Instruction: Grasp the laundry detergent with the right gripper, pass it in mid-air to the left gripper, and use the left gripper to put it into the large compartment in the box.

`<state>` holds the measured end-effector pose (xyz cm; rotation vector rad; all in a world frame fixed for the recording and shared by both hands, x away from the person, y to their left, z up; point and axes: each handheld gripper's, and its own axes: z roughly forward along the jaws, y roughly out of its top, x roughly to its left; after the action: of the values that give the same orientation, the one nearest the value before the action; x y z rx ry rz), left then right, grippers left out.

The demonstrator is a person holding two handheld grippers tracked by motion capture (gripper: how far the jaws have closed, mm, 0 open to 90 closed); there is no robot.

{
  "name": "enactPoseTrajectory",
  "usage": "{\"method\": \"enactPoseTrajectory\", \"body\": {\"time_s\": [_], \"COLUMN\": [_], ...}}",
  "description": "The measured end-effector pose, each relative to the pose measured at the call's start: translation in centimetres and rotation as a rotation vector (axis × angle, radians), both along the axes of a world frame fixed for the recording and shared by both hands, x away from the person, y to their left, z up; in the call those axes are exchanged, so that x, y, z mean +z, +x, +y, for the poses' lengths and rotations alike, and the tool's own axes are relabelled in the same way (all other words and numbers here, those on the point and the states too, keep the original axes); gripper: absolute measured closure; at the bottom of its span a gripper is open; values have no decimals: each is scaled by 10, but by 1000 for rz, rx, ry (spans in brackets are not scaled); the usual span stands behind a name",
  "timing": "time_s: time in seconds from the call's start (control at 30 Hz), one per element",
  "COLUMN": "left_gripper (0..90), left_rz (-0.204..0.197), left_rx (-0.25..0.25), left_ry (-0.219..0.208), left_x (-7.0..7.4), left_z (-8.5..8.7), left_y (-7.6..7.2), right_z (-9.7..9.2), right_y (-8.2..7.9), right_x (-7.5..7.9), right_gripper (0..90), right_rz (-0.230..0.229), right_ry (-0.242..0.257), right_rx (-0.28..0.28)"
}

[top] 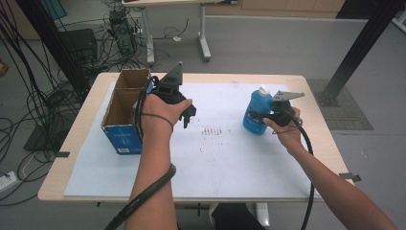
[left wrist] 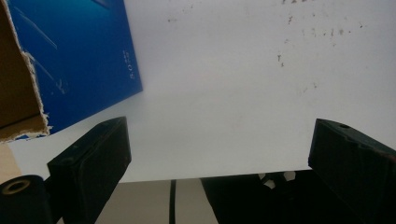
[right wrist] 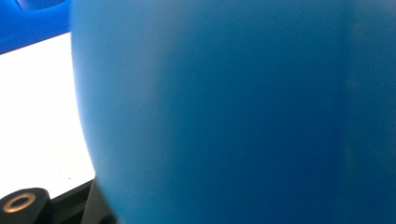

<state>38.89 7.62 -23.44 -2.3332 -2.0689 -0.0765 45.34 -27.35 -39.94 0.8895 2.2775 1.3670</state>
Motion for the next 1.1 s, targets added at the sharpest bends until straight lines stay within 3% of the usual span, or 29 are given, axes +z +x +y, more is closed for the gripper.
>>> {"method": "enactPoseTrajectory", "body": {"time_s": [0.6, 1.1], "left_gripper": [62, 64], "left_rz": [3, -11], "left_rx": [0, -17], "left_ry": [-1, -32], "left_x": [-1, 4], "left_z": [-1, -4], "left_y": [0, 1], "right_z": [-1, 0], "right_y": [0, 0], "right_x": [0, 0], "right_gripper": [451, 453], "right_rz": [2, 1], "right_ry": [3, 4], "right_rx": [2, 1]}}
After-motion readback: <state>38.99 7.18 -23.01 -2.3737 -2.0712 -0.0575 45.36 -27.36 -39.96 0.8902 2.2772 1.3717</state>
